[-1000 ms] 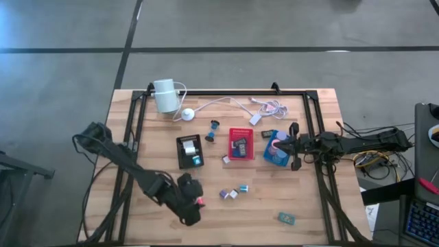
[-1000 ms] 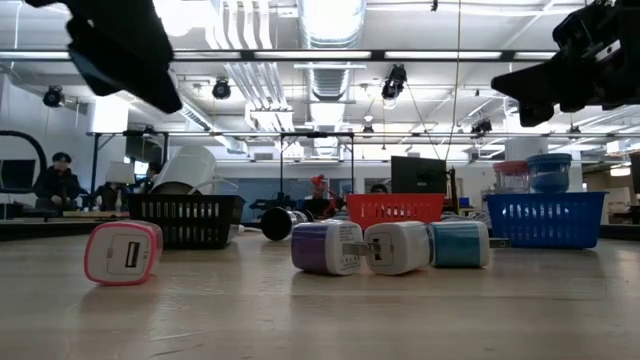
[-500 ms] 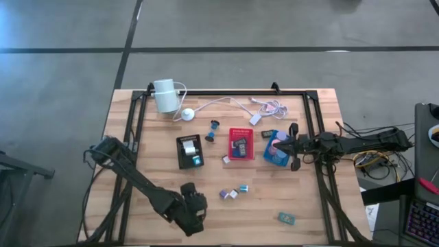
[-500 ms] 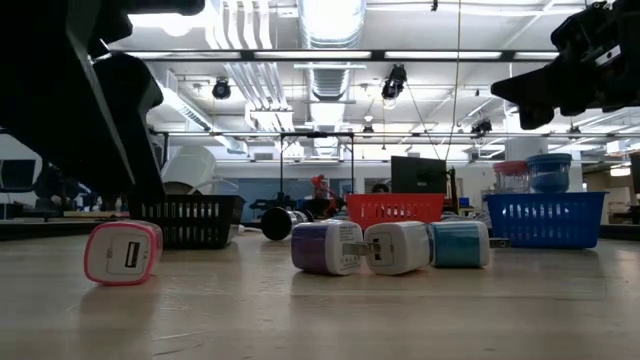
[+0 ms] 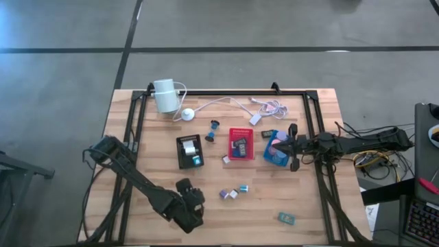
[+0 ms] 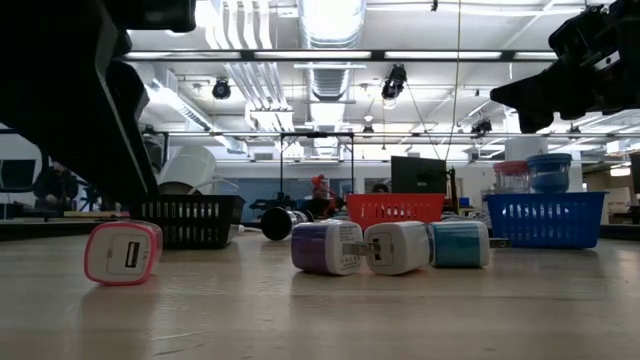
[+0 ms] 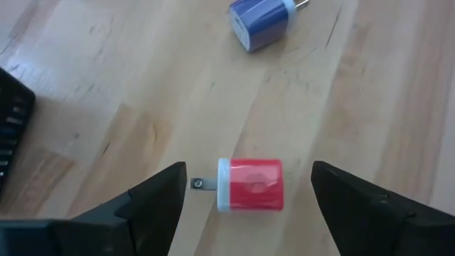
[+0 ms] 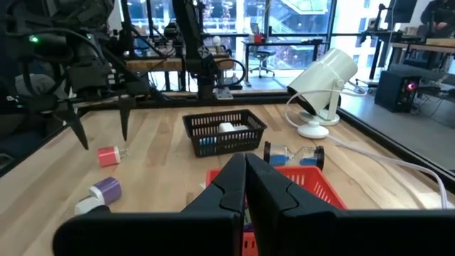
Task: Pick & Place Office items
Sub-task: Put the red charger adapter into the black bin
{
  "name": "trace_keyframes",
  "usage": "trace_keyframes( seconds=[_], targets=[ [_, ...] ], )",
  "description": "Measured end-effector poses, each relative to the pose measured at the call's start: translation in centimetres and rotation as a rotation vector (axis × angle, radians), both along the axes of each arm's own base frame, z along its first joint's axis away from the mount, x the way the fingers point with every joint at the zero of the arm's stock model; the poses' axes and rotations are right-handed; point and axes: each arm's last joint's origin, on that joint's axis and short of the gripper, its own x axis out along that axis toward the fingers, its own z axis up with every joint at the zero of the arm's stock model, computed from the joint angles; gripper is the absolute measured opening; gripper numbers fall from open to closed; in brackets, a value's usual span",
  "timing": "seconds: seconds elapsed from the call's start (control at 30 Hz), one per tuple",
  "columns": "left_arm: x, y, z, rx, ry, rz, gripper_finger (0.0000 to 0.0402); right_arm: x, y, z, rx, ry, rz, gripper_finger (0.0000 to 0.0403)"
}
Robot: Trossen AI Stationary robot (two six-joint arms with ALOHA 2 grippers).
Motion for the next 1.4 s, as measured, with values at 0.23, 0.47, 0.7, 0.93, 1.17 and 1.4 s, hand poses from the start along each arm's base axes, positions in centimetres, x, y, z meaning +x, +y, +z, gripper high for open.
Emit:
trace_keyframes(
  seconds=[0.23,0.47,0.7,0.93,1.17,1.4],
  targets=[
    [-0.5,0.4,-0.9,0.014,0.02,-0.016,0.0323,0.0,0.0,0.0,0.004,-0.002,0.0,0.0008],
    [-0.6,0.5,-1.8,0.01,-0.005,-0.035,0.032,0.0,0.0,0.0,0.018,-0.002,0.0,0.0008],
    [-0.6,0.4,-1.8,-0.001,0.013,-0.067,0.0319,0.0,0.0,0.0,0.018,0.0,0.0,0.0008],
    [-0.5,0.6,-2.7,0.006,0.02,-0.062,0.0318,0.0,0.0,-0.3,0.009,0.029,0.0,0.0008],
    [-0.8,0.8,-3.1,0.012,0.022,-0.059,0.0316,0.0,0.0,-0.3,0.009,0.025,0.0,0.0008],
    [-0.7,0.8,-3.1,0.011,0.018,-0.065,0.0243,0.0,0.0,-0.3,0.008,0.032,0.0,0.0008]
  ],
)
